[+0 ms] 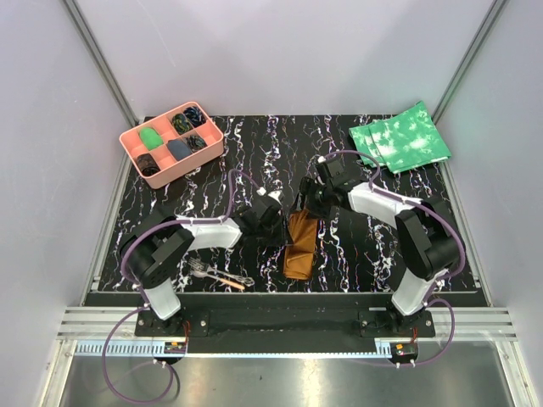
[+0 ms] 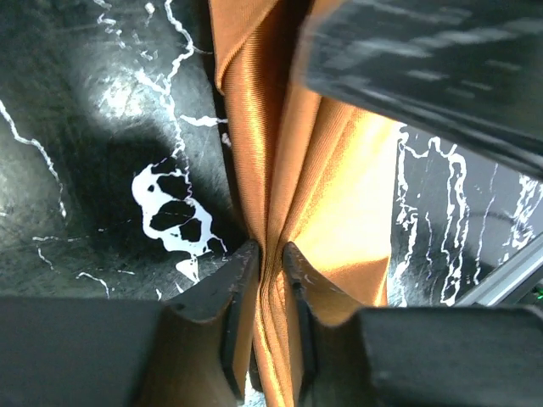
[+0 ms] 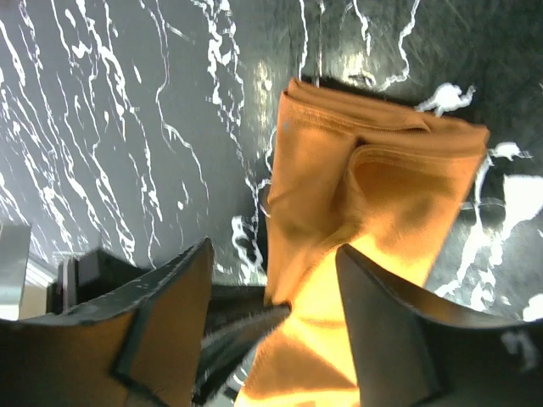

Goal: Fold the napkin into a case and place the utensils inside
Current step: Fold the 2/3-rectangle-folded napkin at the center of the board.

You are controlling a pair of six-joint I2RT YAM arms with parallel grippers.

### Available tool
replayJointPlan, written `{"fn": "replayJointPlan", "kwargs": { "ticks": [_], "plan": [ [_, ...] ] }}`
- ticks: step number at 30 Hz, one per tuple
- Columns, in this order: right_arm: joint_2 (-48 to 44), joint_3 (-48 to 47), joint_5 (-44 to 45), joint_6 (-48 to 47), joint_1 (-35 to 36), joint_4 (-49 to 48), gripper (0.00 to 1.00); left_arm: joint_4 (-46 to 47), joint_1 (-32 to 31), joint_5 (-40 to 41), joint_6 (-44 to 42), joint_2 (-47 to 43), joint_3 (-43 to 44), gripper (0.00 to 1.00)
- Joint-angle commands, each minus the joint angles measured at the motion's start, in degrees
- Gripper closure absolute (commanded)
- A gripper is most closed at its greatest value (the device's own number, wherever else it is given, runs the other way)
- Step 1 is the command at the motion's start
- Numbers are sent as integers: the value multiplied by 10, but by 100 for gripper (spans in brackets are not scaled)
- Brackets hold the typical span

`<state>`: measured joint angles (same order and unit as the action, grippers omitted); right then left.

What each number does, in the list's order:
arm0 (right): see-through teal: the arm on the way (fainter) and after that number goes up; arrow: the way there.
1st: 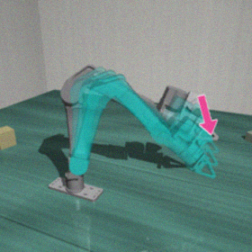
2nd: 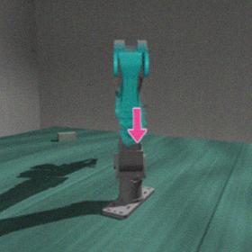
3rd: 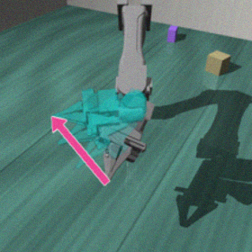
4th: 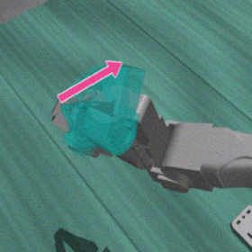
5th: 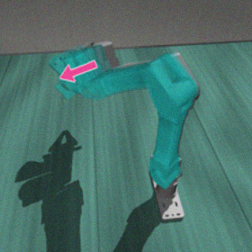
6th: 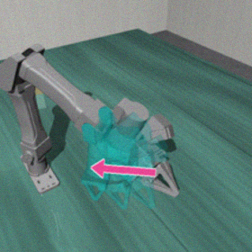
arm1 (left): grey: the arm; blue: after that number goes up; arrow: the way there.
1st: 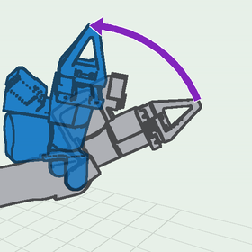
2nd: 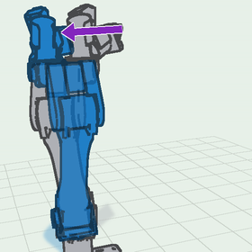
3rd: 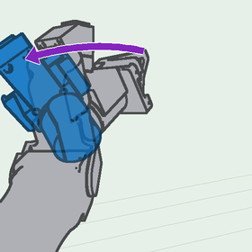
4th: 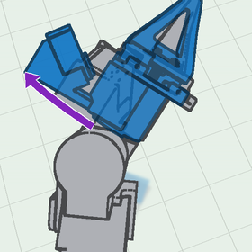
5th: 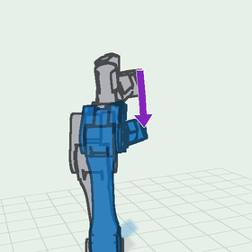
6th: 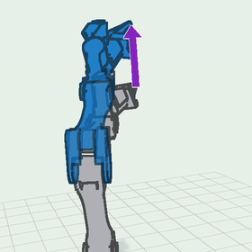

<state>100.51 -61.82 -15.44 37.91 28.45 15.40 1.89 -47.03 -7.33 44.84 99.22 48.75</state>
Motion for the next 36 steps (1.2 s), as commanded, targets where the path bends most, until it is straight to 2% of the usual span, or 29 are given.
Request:
{"fn": "replayJointPlan", "kwargs": {
  "ticks": [1, 5, 11, 13, 15, 16, 19, 22, 25, 27, 30, 35, 36],
  "plan": [
    [-56, 5, 26, -46, -1, 43, 29, 34, -7, 13, 51, -20, -35, 80],
    [-71, 14, 46, -58, -2, 40, 25, 42, -22, 31, 75, -24, -42, 83],
    [-46, 5, 9, -86, -4, 15, 31, 49, -54, 57, 119, -23, -39, 84],
    [-37, 14, -12, -94, -4, -8, 39, 67, -61, 60, 137, -25, -43, 84],
    [-27, 19, -26, -100, -4, -31, 43, 76, -65, 61, 147, -23, -44, 84],
    [-25, 21, -30, -101, -4, -39, 49, 81, -67, 61, 150, -23, -43, 82],
    [-11, 17, -54, -107, -4, -58, 57, 94, -68, 51, 156, -15, -41, 76],
    [-3, 16, -62, -108, -3, -59, 64, 86, -68, 48, 154, -19, -37, 73],
    [-13, 24, -54, -115, -3, -59, 65, 74, -61, 43, 141, -38, -35, 62],
    [-19, 29, -52, -126, -4, -58, 61, 65, -48, 44, 133, -53, -36, 59],
    [-16, 31, -49, -143, -3, -58, 57, 45, -19, 49, 118, -90, -40, 62],
    [-15, 30, -40, -166, -2, -61, 59, -17, 45, 68, 70, -139, -17, 68],
    [-16, 33, -35, -170, -1, -63, 60, -45, 53, 72, 63, -141, -9, 72]
  ]
}}
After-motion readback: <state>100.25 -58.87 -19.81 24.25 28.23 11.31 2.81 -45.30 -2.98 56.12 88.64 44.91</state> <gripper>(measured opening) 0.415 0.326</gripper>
